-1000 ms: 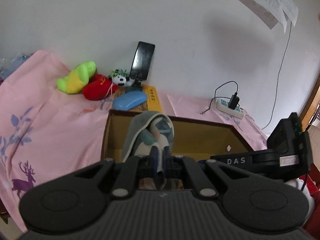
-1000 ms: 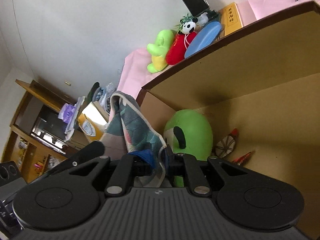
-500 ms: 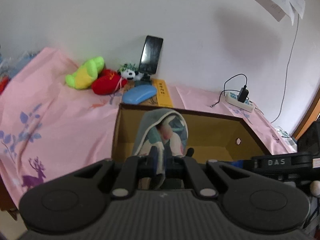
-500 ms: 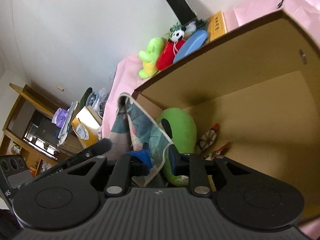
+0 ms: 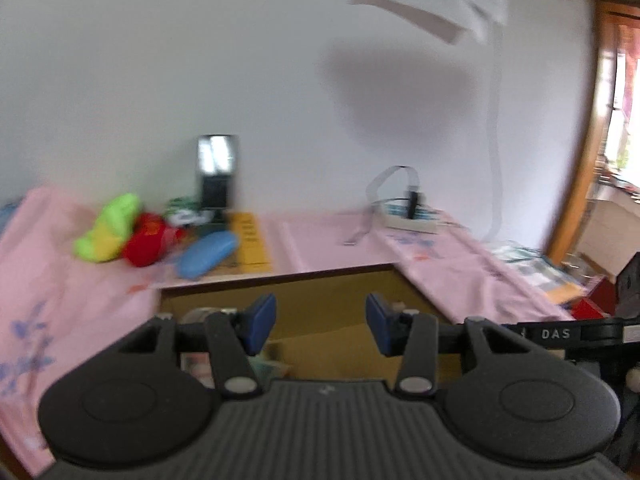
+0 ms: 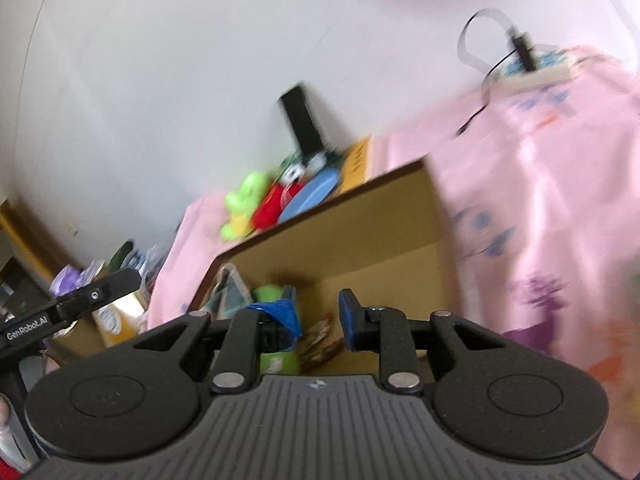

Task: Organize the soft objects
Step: 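Open the right gripper to drop the patterned cloth into the box, then move the right gripper back to the pile of soft items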

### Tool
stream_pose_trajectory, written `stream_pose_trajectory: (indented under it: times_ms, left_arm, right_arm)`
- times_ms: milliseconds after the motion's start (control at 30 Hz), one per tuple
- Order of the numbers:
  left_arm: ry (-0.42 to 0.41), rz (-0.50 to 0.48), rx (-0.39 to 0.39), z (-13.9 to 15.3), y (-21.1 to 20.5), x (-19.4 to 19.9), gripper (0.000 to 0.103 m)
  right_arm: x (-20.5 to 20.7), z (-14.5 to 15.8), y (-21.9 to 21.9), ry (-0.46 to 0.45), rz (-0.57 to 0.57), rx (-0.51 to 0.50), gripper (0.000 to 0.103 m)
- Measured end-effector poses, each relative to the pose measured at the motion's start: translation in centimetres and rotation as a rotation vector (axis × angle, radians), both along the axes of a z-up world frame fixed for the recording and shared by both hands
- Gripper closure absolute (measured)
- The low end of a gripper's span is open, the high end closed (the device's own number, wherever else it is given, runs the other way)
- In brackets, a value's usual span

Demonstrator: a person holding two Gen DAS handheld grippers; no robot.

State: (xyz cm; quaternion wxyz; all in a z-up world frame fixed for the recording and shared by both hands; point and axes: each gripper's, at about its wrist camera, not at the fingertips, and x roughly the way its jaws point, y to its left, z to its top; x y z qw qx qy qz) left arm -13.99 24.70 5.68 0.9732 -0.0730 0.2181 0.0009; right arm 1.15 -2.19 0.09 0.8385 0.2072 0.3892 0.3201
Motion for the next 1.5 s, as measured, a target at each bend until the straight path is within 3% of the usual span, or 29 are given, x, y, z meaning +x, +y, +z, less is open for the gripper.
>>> stream_pose_trajectory:
  times_ms: [333, 533, 733, 967, 1300, 1500]
  left_arm:
    - [0.074, -0.313, -0.072, -2.2, -8.9, 5.6, 0.057]
    - [0.09, -0.404, -0.12, -4.0, -13.8, 8.8, 0.057]
    - [0.083, -0.417, -0.145, -6.0, -16.9, 10.6, 0.056]
    - [0.042, -0.376, -0.157, -9.3, -18.2, 10.7, 0.056]
    - [-0.144, -0.297, -0.086, -11.7, -18.5, 7.9, 0.054]
    - [-0.215, -0.228, 0.001, -11.0, -19.5, 4.8, 0.053]
  right_arm:
    - [-1.5, 0.3, -14.5, 0.016, -0.212, -0.184, 0.095]
    - [-1.1, -0.9, -20.7, 0.067, -0.297, -0.136, 0.095]
    - [0.2, -2.6, -24.6, 0.075, -0.307, -0.015, 0.093]
    - [1.9, -5.1, -26.0, 0.099, -0.255, 0.085, 0.093]
    - [3.1, -4.8, -25.1, -0.065, -0.102, 0.145, 0.092]
    - [1.4, -5.2, -25.4, -0.136, -0.103, 0.171, 0.091]
